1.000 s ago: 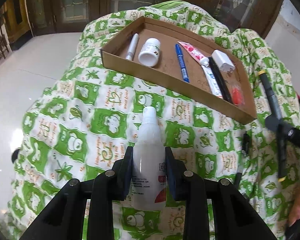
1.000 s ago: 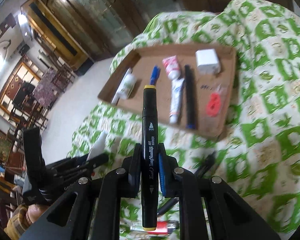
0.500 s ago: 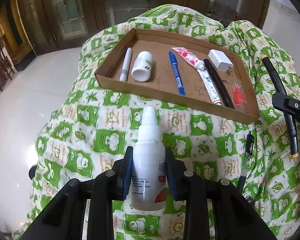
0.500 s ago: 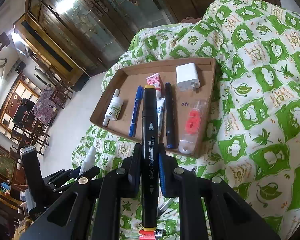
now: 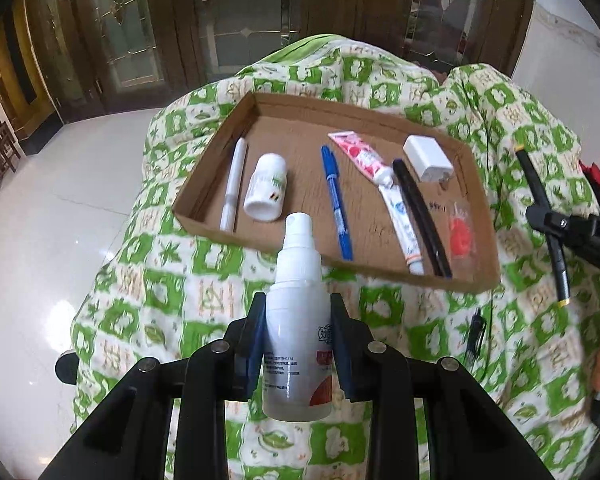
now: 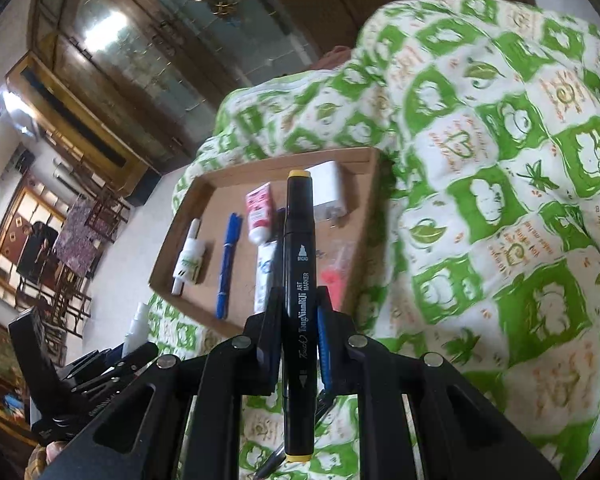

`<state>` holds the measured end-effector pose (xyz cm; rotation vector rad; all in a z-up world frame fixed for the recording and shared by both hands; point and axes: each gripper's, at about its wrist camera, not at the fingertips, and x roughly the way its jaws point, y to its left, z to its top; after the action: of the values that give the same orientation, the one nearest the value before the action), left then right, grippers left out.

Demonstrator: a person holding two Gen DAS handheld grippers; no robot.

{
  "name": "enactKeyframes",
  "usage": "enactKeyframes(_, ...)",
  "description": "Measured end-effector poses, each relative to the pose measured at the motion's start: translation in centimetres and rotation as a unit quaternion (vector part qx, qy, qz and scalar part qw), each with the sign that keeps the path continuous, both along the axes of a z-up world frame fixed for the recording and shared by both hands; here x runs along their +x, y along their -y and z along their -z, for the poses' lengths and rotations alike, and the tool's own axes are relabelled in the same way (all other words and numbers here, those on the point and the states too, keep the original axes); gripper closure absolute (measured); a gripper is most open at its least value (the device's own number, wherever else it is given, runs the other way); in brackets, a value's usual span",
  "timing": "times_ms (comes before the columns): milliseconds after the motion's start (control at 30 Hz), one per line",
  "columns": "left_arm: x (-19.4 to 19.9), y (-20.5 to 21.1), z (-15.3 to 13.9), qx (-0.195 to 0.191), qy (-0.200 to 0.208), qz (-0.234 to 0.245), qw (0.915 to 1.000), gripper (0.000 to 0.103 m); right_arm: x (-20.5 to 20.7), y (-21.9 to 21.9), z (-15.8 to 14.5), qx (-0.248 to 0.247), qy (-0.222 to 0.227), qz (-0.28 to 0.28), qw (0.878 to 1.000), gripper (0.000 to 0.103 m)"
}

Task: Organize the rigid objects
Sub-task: 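Carry the dropper bottle and black marker over the tray with both tools, then open the left tool to set the dropper bottle down while the right tool releases the marker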

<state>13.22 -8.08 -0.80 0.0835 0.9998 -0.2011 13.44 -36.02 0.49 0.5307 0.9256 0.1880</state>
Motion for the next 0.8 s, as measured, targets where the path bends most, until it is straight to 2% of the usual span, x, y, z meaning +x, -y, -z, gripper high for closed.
enactKeyframes(467, 4.7, 1.8, 0.9, -0.028, -0.03, 0.006, 0.9992, 0.072, 1.4, -1.3, 0.9, 0.016, -0.018, -0.028, 0.999, 0.088)
enactKeyframes(800, 9.4, 1.9, 2.4, -0.048, -0.047, -0.008, 0.9977, 0.072, 4.7, -2.7, 3.1, 0.017, -0.06, -0.059, 0.996, 0.088)
